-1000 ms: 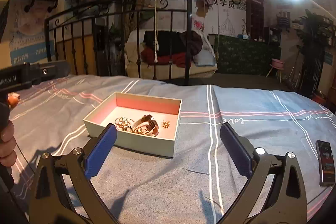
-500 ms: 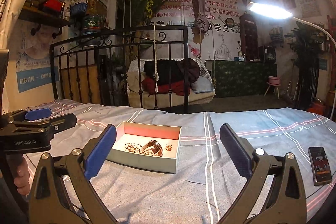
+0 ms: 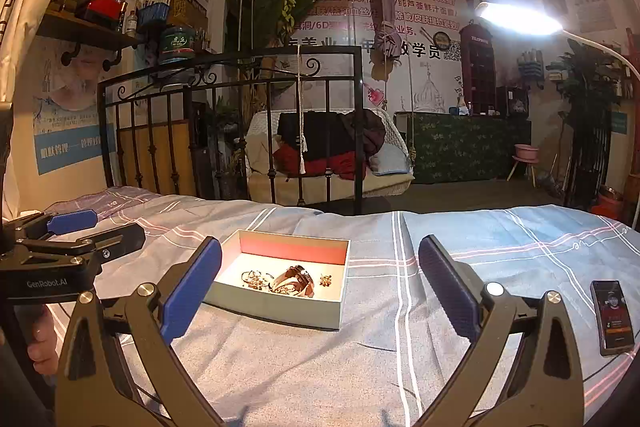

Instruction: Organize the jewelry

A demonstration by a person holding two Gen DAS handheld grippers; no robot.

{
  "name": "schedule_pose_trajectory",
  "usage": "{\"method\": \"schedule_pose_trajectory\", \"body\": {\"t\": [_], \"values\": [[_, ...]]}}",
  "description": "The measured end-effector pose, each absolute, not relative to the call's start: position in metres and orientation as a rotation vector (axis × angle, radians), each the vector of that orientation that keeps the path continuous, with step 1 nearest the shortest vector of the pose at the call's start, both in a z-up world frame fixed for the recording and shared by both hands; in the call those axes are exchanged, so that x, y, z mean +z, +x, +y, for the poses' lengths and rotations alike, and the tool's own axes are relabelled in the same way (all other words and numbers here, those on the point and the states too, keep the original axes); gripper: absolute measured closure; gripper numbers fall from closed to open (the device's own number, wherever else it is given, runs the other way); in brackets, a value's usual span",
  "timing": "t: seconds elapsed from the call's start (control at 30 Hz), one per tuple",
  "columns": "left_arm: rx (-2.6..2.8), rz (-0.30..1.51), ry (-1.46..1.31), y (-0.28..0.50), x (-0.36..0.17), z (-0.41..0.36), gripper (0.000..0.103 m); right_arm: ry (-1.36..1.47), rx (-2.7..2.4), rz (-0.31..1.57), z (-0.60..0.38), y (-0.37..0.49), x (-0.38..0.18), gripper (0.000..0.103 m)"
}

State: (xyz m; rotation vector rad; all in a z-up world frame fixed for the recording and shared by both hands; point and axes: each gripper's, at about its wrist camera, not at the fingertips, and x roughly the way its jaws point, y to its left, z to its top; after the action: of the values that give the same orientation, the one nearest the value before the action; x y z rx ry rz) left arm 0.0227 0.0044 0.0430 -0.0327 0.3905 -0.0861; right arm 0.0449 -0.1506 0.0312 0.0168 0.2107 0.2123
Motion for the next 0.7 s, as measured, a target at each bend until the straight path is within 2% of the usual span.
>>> {"method": "schedule_pose_trajectory", "body": {"t": [0.7], "values": [[-0.084,0.395,-0.026,0.021,0.0428,0.0074,0.007,0.014,0.224,0.205,-0.1485,0.0433,0.0315,0.006]]}}
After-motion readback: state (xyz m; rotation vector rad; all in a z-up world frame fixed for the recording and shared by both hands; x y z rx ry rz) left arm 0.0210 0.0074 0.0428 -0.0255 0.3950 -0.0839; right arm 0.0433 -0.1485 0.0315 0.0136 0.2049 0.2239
